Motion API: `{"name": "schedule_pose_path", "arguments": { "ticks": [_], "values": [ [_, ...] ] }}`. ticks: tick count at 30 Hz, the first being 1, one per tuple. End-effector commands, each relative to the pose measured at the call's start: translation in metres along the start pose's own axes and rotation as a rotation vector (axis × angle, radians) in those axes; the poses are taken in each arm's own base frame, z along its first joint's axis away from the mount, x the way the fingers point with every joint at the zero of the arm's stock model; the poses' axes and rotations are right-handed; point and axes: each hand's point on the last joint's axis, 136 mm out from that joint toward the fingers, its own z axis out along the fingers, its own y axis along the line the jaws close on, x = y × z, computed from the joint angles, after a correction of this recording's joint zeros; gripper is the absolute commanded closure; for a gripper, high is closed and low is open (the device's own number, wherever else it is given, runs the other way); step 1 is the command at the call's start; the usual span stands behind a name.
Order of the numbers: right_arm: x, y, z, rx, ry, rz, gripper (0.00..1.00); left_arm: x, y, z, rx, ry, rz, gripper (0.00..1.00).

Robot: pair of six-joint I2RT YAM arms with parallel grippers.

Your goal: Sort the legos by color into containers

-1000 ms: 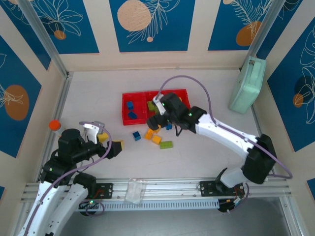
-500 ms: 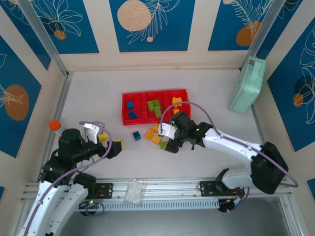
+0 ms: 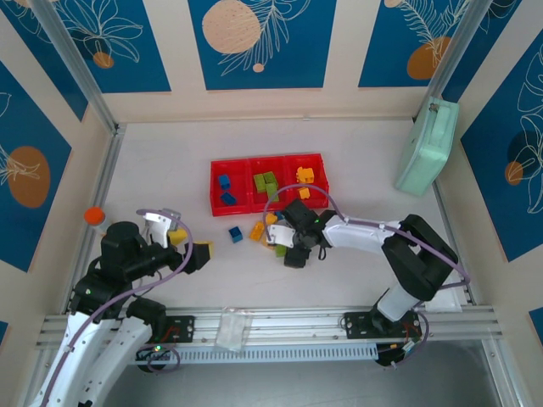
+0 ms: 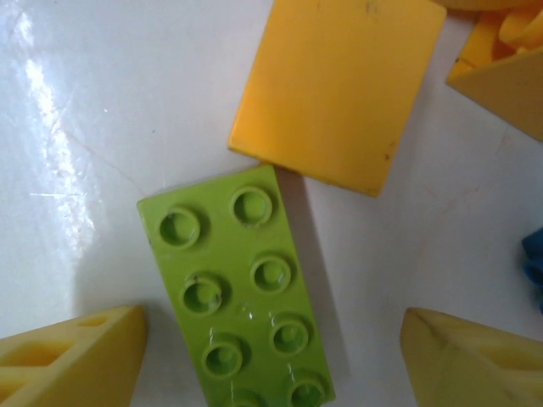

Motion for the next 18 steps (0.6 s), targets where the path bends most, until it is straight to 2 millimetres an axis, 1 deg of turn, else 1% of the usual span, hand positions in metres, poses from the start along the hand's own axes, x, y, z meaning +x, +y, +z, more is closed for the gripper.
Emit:
{"name": "schedule_pose_path", "arguments": {
  "ticks": [1, 4, 9, 12, 15, 16, 18],
  "values": [
    [-0.018, -0.003, 0.002, -0.024, -0.059, -0.020, 0.29, -0.002, -0.002, 0.000, 0.002, 0.001, 0.025, 0.01],
    [-0.016, -0.003, 0.009, -0.028, -0.035, -0.037, 0.42, -0.002, -0.002, 0.000, 0.005, -0.001, 0.025, 0.01],
    [-0.011, -0.001, 0.017, -0.057, 0.007, -0.058, 0.44, -0.001, -0.003, 0.000, 0.007, 0.001, 0.025, 0.01],
    [-0.008, 0.006, 0.022, -0.089, 0.052, -0.086, 0.45, -0.001, -0.003, 0.000, 0.007, 0.000, 0.025, 0.01],
    [-0.008, 0.012, 0.027, -0.096, 0.091, -0.132, 0.56, -0.001, -0.003, -0.001, 0.006, -0.002, 0.028, 0.01],
    [-0.009, 0.014, 0.027, -0.099, 0.096, -0.133, 0.61, -0.002, -0.003, -0.001, 0.004, -0.004, 0.029, 0.01],
    [-0.012, 0.015, 0.025, -0.099, 0.096, -0.134, 0.69, -0.002, -0.003, -0.001, 0.005, -0.006, 0.029, 0.01]
  ]
}}
